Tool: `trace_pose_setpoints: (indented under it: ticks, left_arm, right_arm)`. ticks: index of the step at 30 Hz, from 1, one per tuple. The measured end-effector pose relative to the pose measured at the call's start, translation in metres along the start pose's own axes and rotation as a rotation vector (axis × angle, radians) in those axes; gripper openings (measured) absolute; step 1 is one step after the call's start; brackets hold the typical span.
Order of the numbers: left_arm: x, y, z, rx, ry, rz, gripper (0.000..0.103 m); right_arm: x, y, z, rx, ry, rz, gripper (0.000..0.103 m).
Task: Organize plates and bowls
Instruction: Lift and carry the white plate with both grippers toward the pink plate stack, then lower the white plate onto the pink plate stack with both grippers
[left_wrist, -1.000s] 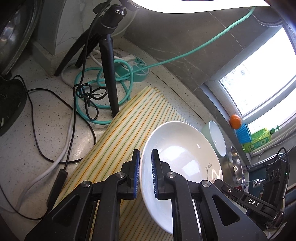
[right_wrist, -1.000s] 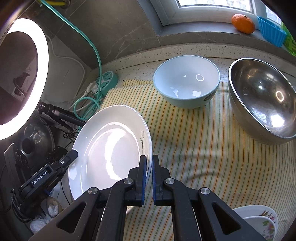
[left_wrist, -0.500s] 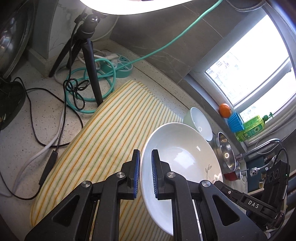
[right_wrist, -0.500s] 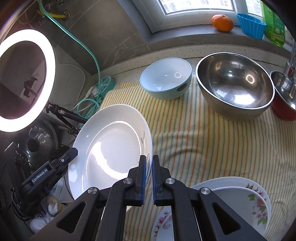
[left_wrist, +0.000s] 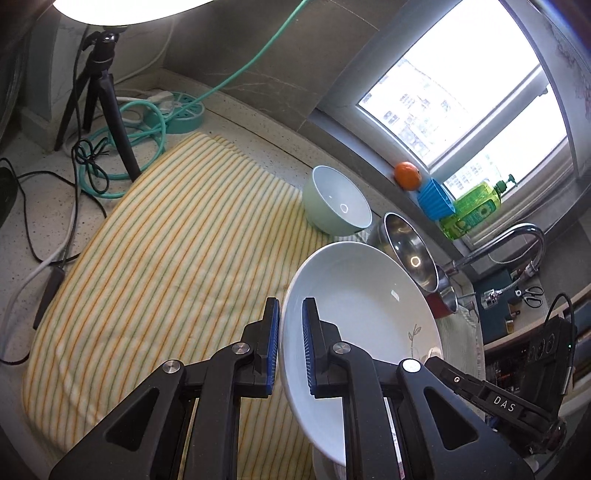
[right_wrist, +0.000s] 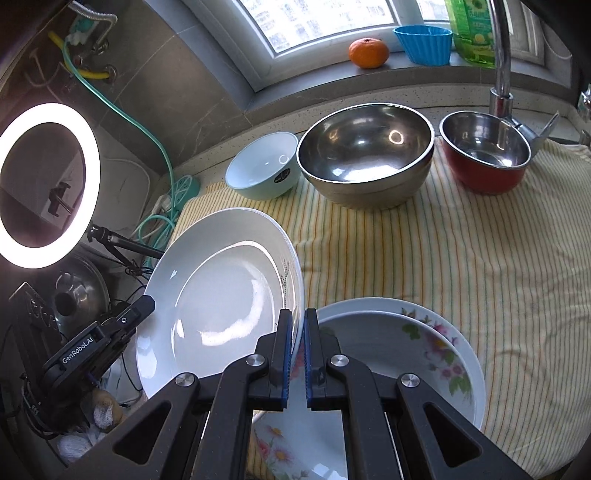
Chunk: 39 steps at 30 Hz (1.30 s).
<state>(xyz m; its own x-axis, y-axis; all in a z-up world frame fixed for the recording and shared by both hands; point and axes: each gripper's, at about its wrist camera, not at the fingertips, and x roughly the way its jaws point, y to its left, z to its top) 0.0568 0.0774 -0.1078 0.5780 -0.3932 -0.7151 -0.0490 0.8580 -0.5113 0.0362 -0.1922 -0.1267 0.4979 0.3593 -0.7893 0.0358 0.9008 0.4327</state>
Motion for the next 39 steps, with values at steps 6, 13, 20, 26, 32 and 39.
trace_pose_setpoints:
  ticks: [6,13,20,26,32,39]
  left_arm:
    - [0.005,-0.017,-0.016,0.035,0.034,-0.018,0.010]
    - [0.013,-0.038,-0.033,0.089,0.077,-0.036,0.010]
    - [0.020,-0.054,-0.050,0.127,0.119,-0.051,0.010]
    - [0.026,-0.056,-0.063,0.136,0.153,-0.048,0.010]
    - [0.030,-0.055,-0.074,0.147,0.179,-0.040,0.010]
    - [0.033,-0.055,-0.081,0.151,0.193,-0.038,0.010]
  right_arm:
    - [-0.016,-0.021,-0.015,0.033,-0.017,-0.020,0.006]
    - [-0.031,-0.047,-0.032,0.082,-0.032,-0.042,0.005]
    - [-0.041,-0.068,-0.046,0.111,-0.038,-0.063,0.005]
    - [-0.042,-0.078,-0.060,0.126,-0.026,-0.078,0.005]
    - [-0.040,-0.085,-0.068,0.136,-0.015,-0.085,0.005]
    - [-0.038,-0.088,-0.073,0.141,-0.008,-0.092,0.005]
